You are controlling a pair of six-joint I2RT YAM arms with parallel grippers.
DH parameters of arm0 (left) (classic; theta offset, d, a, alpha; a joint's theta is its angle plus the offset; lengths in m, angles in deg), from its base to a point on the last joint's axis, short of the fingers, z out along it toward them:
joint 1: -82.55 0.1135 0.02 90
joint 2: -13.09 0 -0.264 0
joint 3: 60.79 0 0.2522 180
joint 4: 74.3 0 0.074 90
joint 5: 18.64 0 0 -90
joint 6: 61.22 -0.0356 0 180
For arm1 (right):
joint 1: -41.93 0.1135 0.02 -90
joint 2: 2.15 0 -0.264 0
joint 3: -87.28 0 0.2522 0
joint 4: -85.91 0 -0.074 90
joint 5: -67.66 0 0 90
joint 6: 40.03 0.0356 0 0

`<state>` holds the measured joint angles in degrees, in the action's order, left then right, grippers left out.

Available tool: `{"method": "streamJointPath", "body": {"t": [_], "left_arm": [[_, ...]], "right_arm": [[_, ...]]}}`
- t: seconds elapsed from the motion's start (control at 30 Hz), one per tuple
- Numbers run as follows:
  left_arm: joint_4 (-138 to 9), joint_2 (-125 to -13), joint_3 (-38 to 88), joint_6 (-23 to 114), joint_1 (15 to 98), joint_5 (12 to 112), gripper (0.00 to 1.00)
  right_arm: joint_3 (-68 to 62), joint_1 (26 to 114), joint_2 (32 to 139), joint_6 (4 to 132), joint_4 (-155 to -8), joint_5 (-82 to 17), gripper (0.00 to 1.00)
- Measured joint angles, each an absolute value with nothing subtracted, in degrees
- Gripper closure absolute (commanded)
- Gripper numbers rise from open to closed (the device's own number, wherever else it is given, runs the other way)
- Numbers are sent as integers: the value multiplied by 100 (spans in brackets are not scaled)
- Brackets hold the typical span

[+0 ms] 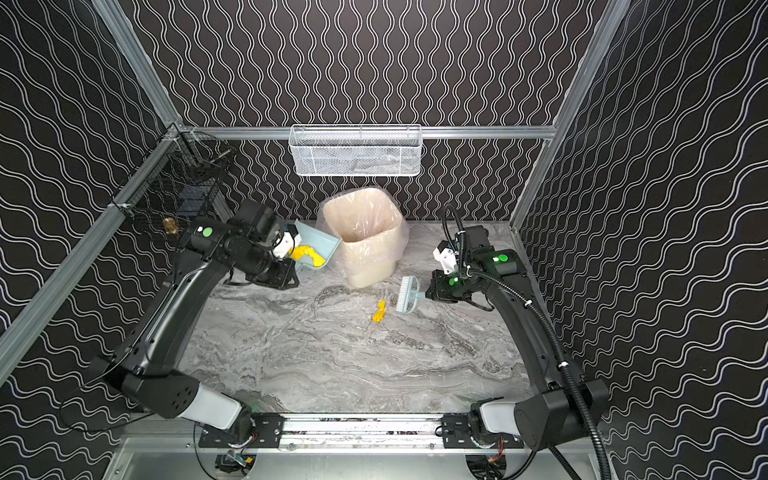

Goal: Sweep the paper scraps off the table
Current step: 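Lift the dustpan toward the bin with the left gripper while the right withdraws, then tip the teal dustpan over the bin with the left gripper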

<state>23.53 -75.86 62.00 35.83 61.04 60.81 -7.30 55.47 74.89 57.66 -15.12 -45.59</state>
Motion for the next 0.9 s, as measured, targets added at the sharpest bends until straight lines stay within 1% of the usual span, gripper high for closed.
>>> {"method": "streamJointPath", "body": {"t": [0.13, 0.4, 0.6, 0.7, 0.9], "left_arm": [[2410, -8095, 6799, 3443, 6154, 5887, 100], [2537, -8910, 7967, 3414, 6220, 5965, 100], [2734, -9524, 8784, 3307, 6202, 6306, 100], [2830, -9817, 9230, 3288, 6134, 6630, 100], [3037, -10305, 9964, 3204, 5756, 7314, 100]], "right_arm": [[-708, 5536, 7469, 5768, -1536, -4598, 100], [-546, 5532, 7406, 5809, -1630, -4712, 100], [-428, 5532, 7390, 5814, -1694, -4732, 100], [-396, 5532, 7375, 5812, -1720, -4725, 100], [-254, 5530, 7340, 5785, -1720, -4694, 100]]}}
